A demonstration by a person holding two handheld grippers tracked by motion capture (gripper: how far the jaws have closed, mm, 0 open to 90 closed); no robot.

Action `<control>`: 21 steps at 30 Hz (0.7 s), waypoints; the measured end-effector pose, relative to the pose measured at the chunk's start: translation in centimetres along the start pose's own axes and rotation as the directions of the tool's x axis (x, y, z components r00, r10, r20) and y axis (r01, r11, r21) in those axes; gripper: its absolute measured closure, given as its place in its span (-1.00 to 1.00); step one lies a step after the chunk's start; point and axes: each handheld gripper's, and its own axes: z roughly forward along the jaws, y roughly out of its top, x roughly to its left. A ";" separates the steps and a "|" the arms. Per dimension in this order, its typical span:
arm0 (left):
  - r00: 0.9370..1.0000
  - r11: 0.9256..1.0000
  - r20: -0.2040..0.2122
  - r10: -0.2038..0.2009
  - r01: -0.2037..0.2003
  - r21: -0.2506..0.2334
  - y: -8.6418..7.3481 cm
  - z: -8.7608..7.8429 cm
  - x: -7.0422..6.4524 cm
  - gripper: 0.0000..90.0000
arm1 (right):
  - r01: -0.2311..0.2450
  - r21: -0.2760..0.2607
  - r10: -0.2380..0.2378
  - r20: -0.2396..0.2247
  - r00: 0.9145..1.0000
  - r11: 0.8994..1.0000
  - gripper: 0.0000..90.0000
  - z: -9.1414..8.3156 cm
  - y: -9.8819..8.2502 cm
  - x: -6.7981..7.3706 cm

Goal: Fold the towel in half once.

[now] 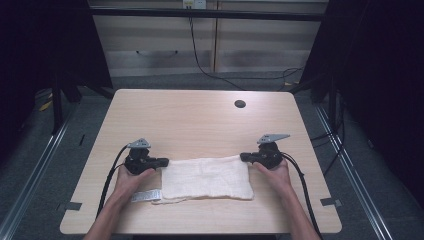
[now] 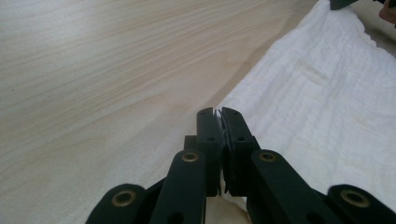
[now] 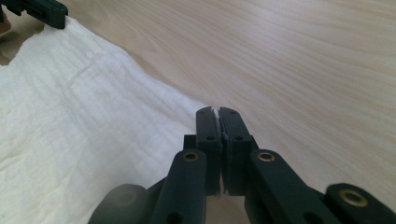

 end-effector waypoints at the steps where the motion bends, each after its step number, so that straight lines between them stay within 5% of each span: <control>1: 1.000 1.000 0.006 0.002 -0.002 -0.002 0.0 0.0 -0.1 0.94 | 0.000 0.000 0.000 0.000 1.000 1.000 0.94 0.0 0.0 0.0; 12: 1.000 1.000 0.021 0.011 -0.010 -0.030 0.7 -0.5 -0.9 0.94 | 0.042 -0.014 -0.042 0.002 0.999 0.999 0.94 -2.1 0.5 0.7; 21: 0.999 0.992 0.027 0.023 -0.019 -0.128 2.6 -2.0 -1.4 0.94 | 0.045 -0.032 -0.045 0.008 0.999 0.998 0.94 -2.8 1.5 0.2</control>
